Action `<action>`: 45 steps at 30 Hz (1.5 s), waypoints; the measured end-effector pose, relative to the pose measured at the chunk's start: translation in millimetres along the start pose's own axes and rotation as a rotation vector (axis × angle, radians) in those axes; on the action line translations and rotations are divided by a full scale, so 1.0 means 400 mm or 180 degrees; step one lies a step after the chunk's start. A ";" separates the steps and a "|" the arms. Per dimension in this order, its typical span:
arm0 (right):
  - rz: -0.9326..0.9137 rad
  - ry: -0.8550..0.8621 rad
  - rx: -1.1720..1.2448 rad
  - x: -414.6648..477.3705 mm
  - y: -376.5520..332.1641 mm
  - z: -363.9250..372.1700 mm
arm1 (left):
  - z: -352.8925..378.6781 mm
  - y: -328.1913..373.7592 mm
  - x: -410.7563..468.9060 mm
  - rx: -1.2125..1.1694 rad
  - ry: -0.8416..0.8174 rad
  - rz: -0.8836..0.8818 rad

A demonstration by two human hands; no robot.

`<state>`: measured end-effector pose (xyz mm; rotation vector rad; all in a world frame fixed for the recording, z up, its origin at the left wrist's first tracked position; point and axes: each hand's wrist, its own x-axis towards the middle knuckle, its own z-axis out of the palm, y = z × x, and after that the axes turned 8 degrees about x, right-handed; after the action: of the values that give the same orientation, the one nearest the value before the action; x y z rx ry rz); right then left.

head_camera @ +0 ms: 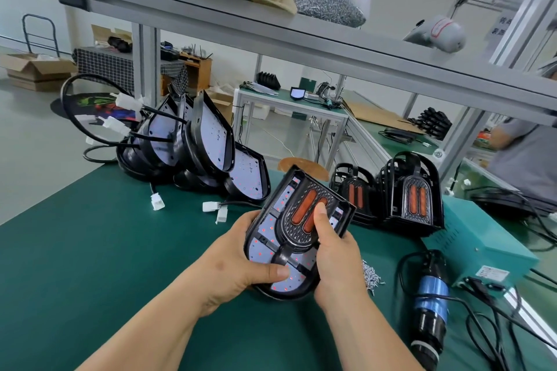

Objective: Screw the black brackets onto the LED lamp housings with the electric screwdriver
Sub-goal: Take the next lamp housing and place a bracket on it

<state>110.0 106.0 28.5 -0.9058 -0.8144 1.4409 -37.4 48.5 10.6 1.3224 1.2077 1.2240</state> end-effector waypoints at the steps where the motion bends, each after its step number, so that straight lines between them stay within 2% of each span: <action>1: 0.0047 -0.0127 0.0091 -0.002 -0.003 0.002 | 0.001 -0.002 0.001 0.0073 0.0083 0.0072; 5: 0.0284 -0.0554 0.0196 -0.019 0.011 0.016 | 0.009 -0.017 0.010 0.0019 0.0407 0.0263; 11: 0.0207 -0.0179 0.0384 -0.024 0.022 0.020 | -0.006 -0.022 0.007 -0.0242 -0.0135 0.0113; 15: 0.0077 -0.0008 0.0620 -0.014 0.018 0.015 | 0.008 -0.029 0.003 0.0122 0.0010 -0.0238; 21: -0.0066 -0.0148 0.0616 -0.013 0.026 0.015 | 0.016 -0.023 0.004 -0.0274 -0.0011 -0.0391; 29: 0.0009 -0.0941 -0.0014 -0.014 0.025 0.007 | 0.005 -0.015 0.010 -0.0450 0.0145 -0.0358; 36: -0.0258 -0.0826 -0.0060 -0.009 0.025 0.005 | 0.015 -0.021 0.017 -0.0339 0.0216 -0.0317; 43: -0.0330 -0.0788 -0.0033 -0.010 0.032 0.004 | -0.002 -0.017 0.013 -0.0419 -0.0097 -0.0286; 45: -0.0367 -0.0786 -0.0042 -0.013 0.034 0.006 | -0.001 -0.017 0.014 -0.0432 -0.0049 -0.0270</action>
<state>101.9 100.0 17.9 -0.6866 -1.0435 1.4644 -38.2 54.6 4.3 1.1676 1.1379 1.2112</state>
